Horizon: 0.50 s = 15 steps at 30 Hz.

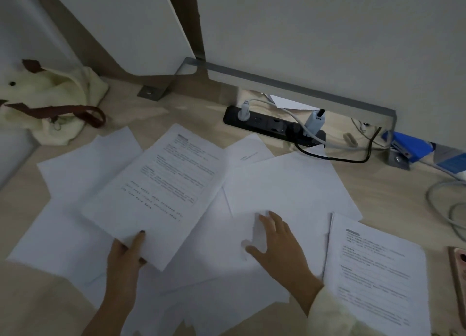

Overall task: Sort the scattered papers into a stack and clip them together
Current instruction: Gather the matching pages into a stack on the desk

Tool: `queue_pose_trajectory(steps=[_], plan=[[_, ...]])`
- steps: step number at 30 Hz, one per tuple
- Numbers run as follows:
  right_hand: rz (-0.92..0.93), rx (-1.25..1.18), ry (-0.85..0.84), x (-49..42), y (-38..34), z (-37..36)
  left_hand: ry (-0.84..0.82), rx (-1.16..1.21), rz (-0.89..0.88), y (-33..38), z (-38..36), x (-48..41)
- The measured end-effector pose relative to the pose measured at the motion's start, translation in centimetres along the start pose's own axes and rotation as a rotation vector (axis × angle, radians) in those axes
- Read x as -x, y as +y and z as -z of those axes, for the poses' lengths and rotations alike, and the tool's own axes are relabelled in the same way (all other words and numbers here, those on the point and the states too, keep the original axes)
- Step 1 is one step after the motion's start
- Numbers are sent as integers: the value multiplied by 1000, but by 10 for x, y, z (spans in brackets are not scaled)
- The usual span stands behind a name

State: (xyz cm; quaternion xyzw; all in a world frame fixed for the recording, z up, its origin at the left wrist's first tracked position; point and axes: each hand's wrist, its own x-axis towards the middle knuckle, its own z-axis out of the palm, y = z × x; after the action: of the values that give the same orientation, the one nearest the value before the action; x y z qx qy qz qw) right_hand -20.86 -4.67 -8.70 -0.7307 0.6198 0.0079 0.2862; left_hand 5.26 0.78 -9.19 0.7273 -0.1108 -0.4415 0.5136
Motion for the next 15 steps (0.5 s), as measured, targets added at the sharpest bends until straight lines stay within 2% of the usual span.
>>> queue_pose_trajectory(steps=[3, 7, 11, 13, 15], plan=[[-59, 71, -35, 2, -13, -20, -96, 15, 60, -6, 2, 6], [-71, 210, 38, 6, -19, -44, -219, 34, 159, -17, 5, 16], [-57, 319, 132, 4, -21, -49, -111, 87, 127, -12, 14, 16], [-15, 258, 206, 3, -20, -44, -90, 55, 75, -5, 20, 13], [-79, 53, 252, 4, -17, -26, -88, 29, 43, 0, 26, 10]])
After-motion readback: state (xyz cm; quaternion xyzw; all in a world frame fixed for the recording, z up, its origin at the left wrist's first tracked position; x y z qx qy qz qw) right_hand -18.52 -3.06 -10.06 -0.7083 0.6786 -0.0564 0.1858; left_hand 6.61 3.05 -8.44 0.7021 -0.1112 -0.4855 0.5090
